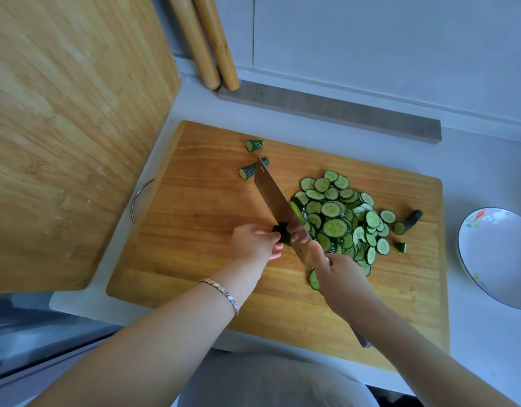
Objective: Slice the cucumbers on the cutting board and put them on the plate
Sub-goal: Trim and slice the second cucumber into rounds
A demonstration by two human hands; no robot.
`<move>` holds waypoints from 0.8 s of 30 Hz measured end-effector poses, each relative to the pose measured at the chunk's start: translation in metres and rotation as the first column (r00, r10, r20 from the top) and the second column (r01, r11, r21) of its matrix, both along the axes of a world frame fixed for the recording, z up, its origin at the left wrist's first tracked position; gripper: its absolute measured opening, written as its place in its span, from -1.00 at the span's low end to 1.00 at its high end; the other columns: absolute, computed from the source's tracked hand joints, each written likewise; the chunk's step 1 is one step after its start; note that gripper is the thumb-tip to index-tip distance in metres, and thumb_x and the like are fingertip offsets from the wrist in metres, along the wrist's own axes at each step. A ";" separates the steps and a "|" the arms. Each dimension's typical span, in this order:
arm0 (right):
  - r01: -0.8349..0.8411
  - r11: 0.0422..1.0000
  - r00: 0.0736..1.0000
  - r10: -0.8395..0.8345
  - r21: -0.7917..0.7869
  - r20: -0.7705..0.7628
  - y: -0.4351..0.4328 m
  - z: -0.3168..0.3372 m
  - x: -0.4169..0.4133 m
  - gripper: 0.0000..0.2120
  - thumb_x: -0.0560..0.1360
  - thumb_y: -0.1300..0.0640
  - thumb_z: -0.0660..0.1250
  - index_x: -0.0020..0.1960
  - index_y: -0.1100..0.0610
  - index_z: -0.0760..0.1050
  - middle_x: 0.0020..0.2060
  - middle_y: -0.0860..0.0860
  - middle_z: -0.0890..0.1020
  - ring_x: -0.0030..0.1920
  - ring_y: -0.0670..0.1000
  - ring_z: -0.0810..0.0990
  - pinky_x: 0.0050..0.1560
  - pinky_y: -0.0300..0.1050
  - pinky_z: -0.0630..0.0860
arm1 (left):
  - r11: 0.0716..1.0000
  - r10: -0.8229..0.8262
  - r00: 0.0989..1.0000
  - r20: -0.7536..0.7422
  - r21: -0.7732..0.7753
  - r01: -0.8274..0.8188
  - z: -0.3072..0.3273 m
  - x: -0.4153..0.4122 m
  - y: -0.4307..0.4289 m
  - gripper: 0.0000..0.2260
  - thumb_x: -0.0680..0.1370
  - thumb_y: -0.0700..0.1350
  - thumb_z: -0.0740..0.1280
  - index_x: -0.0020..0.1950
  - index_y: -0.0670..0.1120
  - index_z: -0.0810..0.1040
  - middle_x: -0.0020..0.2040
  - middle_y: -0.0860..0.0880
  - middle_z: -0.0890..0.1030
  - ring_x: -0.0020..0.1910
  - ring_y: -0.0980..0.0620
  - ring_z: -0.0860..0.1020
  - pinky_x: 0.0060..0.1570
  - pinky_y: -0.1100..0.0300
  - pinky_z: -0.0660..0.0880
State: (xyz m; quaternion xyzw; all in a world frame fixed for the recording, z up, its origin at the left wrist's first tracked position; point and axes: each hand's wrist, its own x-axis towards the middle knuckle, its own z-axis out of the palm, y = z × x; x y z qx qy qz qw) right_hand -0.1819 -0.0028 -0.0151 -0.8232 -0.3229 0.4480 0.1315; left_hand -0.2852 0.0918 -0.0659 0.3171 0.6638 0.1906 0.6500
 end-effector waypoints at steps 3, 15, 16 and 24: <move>-0.002 1.000 1.000 0.002 -0.010 0.009 0.003 -0.011 -0.005 -0.48 0.57 -0.24 -0.03 -0.35 0.14 0.20 -0.51 -0.01 0.29 -0.52 -0.02 0.24 -0.43 -0.16 0.22 | 1.000 -0.002 1.000 -0.009 0.004 0.002 0.000 -0.001 0.000 -0.91 0.44 -0.40 0.36 -0.17 -0.23 0.54 -0.23 -0.20 0.60 -0.29 -0.08 0.64 -0.34 0.10 0.61; 0.257 0.965 0.943 -0.241 0.041 -0.230 -0.002 -0.008 0.013 -0.49 0.54 -0.26 0.03 -0.37 0.12 0.21 -0.63 -0.06 0.24 -0.64 -0.05 0.19 -0.55 -0.26 0.18 | 0.998 -0.039 0.998 -0.043 0.054 0.042 0.001 0.000 0.000 -0.94 0.44 -0.36 0.38 -0.20 -0.23 0.58 -0.26 -0.19 0.62 -0.27 -0.04 0.65 -0.28 0.12 0.61; 0.249 0.967 0.946 -0.233 0.047 -0.228 -0.002 -0.006 0.013 -0.49 0.54 -0.26 0.04 -0.37 0.12 0.21 -0.63 -0.07 0.25 -0.64 -0.05 0.20 -0.55 -0.27 0.18 | 0.998 -0.037 0.998 -0.043 0.055 0.040 0.001 0.001 0.000 -0.92 0.45 -0.36 0.38 -0.23 -0.22 0.57 -0.25 -0.19 0.62 -0.27 -0.03 0.65 -0.29 0.12 0.61; 0.099 0.993 0.988 -0.090 0.060 -0.124 -0.001 -0.001 0.006 -0.48 0.55 -0.25 0.02 -0.41 0.11 0.23 -0.63 -0.09 0.27 -0.56 -0.02 0.23 -0.46 -0.19 0.23 | 0.997 -0.037 0.999 -0.036 0.065 0.039 0.002 0.000 0.000 -0.96 0.45 -0.38 0.36 -0.15 -0.27 0.58 -0.23 -0.20 0.61 -0.26 -0.05 0.65 -0.30 0.13 0.61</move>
